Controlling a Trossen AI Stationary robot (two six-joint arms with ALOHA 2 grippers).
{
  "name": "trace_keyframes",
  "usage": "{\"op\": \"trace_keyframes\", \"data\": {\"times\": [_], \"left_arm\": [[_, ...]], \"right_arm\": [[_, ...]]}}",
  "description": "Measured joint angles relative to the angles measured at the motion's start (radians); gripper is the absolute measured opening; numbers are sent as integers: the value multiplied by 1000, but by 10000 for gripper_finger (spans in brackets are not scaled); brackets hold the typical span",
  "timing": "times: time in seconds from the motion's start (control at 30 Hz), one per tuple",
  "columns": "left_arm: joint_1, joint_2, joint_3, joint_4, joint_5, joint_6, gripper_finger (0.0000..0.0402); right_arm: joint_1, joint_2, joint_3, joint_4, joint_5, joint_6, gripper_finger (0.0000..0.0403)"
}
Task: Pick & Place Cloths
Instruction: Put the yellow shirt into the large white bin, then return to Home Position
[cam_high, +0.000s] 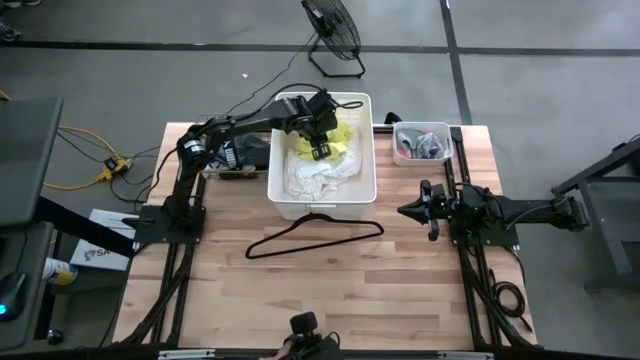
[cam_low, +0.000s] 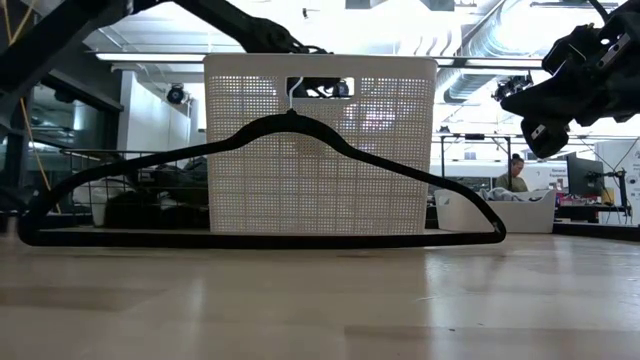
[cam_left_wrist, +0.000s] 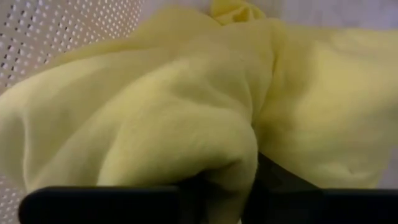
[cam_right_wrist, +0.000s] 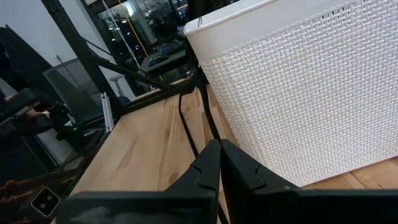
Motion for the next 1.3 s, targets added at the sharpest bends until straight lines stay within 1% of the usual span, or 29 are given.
{"op": "trace_keyframes", "data": {"times": [0.13,0.27,0.37,0.43,0.57,0.63,0.73,0.83,0.93,1.17,1.3], "left_arm": [[0,-2,0,-3,0,-19,69],[0,-2,12,-30,3,-18,106],[-1,-3,40,-62,4,-18,152],[-1,-3,61,-95,8,-18,189],[-1,-3,140,-184,30,-24,263],[-1,-3,180,-232,31,-28,291],[-1,-3,251,-295,30,-53,318],[-1,-4,314,-354,30,-79,327],[-3,-4,384,-409,30,-90,325],[-31,-5,527,-515,31,-109,300],[-64,-53,510,-512,28,-108,271]], "right_arm": [[0,0,0,0,0,0,3],[0,0,0,0,0,0,3],[0,0,0,0,0,0,3],[0,0,0,0,0,0,3],[0,0,0,0,0,0,3],[0,0,0,0,0,0,3],[0,0,0,0,0,0,3],[0,0,0,0,0,0,3],[0,0,0,0,0,0,3],[0,0,0,0,0,0,3],[0,0,0,0,0,0,3]]}}
